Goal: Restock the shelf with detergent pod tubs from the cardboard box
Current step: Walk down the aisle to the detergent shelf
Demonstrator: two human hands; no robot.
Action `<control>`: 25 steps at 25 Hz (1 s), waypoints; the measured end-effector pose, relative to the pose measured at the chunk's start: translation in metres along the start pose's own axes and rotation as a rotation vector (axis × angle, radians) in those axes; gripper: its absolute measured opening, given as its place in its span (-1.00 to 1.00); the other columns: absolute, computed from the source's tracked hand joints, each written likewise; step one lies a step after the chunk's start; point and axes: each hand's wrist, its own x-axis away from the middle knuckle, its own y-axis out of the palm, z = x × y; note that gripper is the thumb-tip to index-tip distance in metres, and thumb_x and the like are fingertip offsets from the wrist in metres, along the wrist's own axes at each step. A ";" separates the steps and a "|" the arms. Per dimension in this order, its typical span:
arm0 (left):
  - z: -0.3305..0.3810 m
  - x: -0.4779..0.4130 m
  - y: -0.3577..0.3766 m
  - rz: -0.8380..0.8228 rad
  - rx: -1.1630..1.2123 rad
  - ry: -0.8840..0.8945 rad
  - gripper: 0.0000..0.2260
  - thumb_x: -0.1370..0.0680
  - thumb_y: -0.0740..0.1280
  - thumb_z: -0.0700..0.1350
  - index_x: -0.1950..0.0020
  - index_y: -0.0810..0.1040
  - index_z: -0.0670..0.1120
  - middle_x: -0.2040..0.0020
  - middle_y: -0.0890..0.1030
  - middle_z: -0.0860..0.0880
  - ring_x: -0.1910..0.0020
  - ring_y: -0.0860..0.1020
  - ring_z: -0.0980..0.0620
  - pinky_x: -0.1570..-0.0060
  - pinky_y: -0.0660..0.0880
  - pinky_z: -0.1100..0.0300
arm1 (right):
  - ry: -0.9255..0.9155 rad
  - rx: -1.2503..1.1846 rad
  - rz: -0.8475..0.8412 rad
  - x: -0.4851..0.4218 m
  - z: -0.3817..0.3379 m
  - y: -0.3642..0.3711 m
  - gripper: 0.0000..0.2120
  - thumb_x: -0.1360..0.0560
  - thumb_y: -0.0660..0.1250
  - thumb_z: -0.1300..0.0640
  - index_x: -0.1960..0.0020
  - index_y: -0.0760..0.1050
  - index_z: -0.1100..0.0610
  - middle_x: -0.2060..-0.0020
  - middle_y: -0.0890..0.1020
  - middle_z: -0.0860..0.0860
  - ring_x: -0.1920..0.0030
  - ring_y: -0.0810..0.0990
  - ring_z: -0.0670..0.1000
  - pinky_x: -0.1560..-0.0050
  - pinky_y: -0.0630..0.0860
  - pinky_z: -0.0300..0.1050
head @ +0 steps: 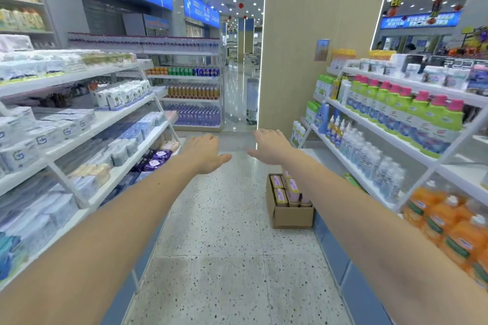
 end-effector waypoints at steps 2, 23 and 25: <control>-0.013 -0.061 0.001 -0.001 0.004 -0.016 -0.40 -0.56 0.08 0.21 -0.41 0.28 -0.21 -0.41 0.38 -0.19 -0.35 0.37 -0.18 -0.31 0.29 -0.02 | -0.025 0.015 0.010 -0.061 0.021 0.000 -0.44 -0.55 0.13 -0.07 -0.42 0.20 0.25 -0.42 0.32 0.18 -0.41 0.30 0.17 -0.45 0.11 0.11; -0.186 -0.646 0.051 0.109 0.079 0.118 -0.38 -0.57 0.09 0.17 -0.50 0.11 -0.18 -0.47 0.29 -0.17 -0.41 0.33 -0.16 -0.36 0.25 -0.02 | 0.158 -0.200 0.089 -0.632 0.148 0.065 -0.45 -0.54 0.20 -0.01 -0.43 0.19 0.22 -0.38 0.38 0.18 -0.36 0.36 0.19 -0.35 0.30 0.06; -0.186 -0.690 0.057 0.104 0.076 0.151 -0.38 -0.57 0.08 0.17 -0.50 0.11 -0.18 -0.47 0.29 -0.18 -0.41 0.32 -0.16 -0.37 0.25 -0.03 | 0.199 -0.201 0.085 -0.669 0.170 0.071 -0.43 -0.54 0.20 -0.01 -0.44 0.17 0.22 -0.41 0.34 0.18 -0.38 0.34 0.19 -0.36 0.28 0.06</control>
